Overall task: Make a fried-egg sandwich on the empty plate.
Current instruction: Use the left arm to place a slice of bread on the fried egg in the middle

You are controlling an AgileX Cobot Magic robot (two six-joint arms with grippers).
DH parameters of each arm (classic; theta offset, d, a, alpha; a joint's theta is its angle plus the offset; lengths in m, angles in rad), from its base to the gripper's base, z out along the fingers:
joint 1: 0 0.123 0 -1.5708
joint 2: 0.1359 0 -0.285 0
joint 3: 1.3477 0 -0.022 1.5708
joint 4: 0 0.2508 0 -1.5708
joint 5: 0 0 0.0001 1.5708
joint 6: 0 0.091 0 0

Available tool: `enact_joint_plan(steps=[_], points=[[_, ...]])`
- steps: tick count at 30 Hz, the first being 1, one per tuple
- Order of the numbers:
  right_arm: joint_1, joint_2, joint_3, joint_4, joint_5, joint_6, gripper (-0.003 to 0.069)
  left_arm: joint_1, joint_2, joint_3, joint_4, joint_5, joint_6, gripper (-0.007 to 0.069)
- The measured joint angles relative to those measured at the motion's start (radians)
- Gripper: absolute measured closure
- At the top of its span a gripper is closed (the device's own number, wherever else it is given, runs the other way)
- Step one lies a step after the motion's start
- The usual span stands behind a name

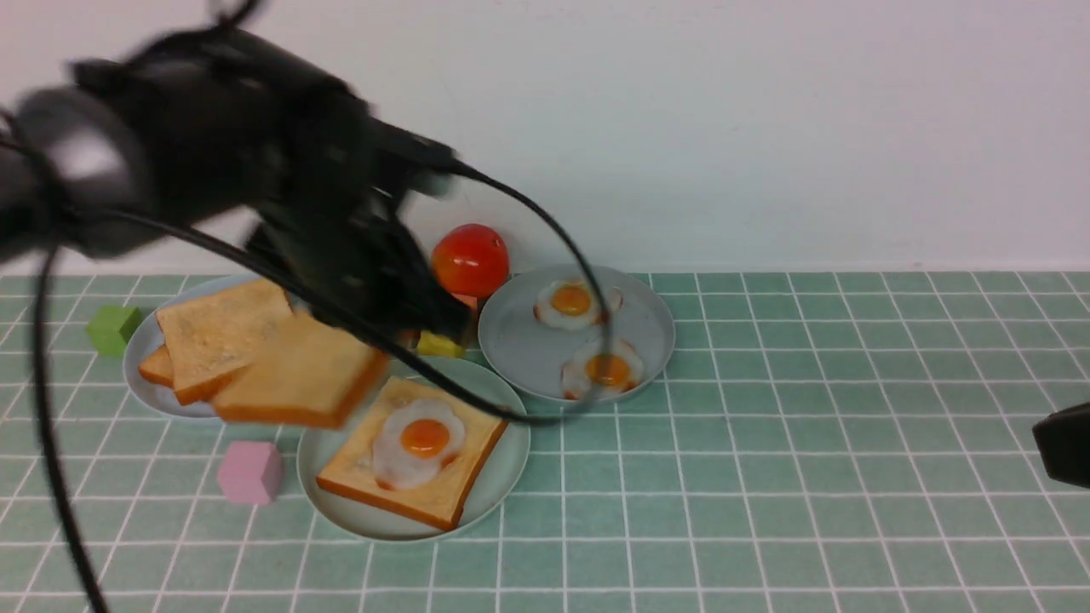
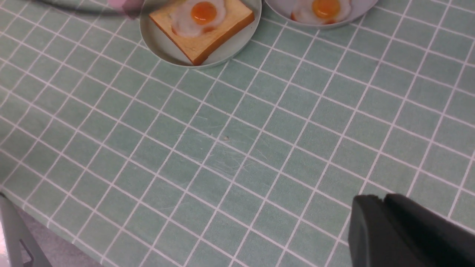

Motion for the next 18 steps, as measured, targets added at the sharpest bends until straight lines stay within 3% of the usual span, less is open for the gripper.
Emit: enact_joint_plan(steps=[4, 18], points=[[0.0, 0.0, 0.0, 0.001, 0.012, -0.005, 0.0595, -0.067, 0.066, 0.0, 0.032, -0.03, -0.055, 0.0608], [0.0, -0.07, 0.0, 0.001, 0.06, -0.007, 0.0585, -0.075, 0.192, 0.0, 0.054, -0.12, -0.101, 0.0588]])
